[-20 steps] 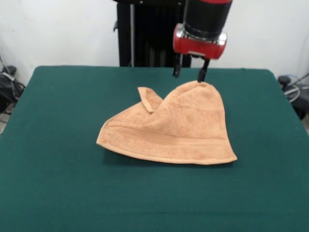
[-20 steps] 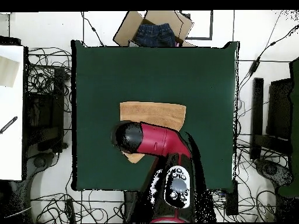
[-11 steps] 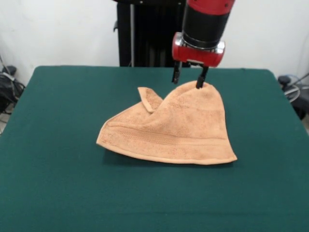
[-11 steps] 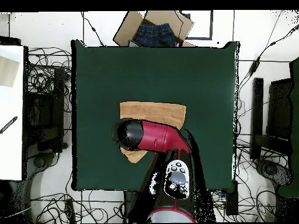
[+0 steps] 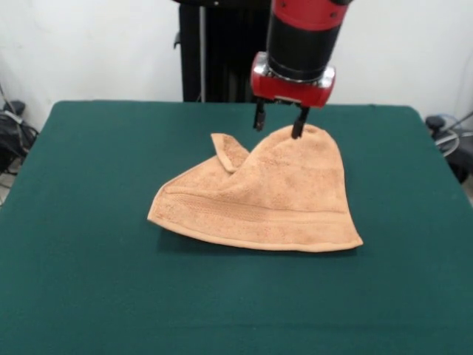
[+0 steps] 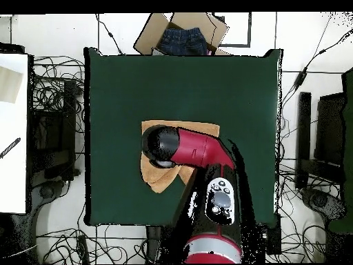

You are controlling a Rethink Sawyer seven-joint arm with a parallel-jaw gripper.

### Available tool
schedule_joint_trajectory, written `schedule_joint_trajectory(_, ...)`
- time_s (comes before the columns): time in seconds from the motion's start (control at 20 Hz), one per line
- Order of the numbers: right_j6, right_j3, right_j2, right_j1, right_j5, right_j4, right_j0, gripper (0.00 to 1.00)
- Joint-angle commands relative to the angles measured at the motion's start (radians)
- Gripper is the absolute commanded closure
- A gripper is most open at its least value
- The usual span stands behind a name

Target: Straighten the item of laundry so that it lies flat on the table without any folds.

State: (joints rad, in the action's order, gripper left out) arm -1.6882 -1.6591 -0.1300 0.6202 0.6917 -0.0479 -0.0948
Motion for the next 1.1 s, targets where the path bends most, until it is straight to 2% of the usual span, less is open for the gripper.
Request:
schedule_joint_trajectory(0.05,-0.025,0.092,0.119,-0.084,0.028,0.015,-0.047,0.0)
schedule_joint_trajectory(0.7,-0.02,0.065,0.153,-0.109,-0.073,0.031,-0.071,0.0)
schedule_joint_trajectory(1.1,-0.043,0.014,0.171,-0.118,-0.179,0.039,-0.085,0.0)
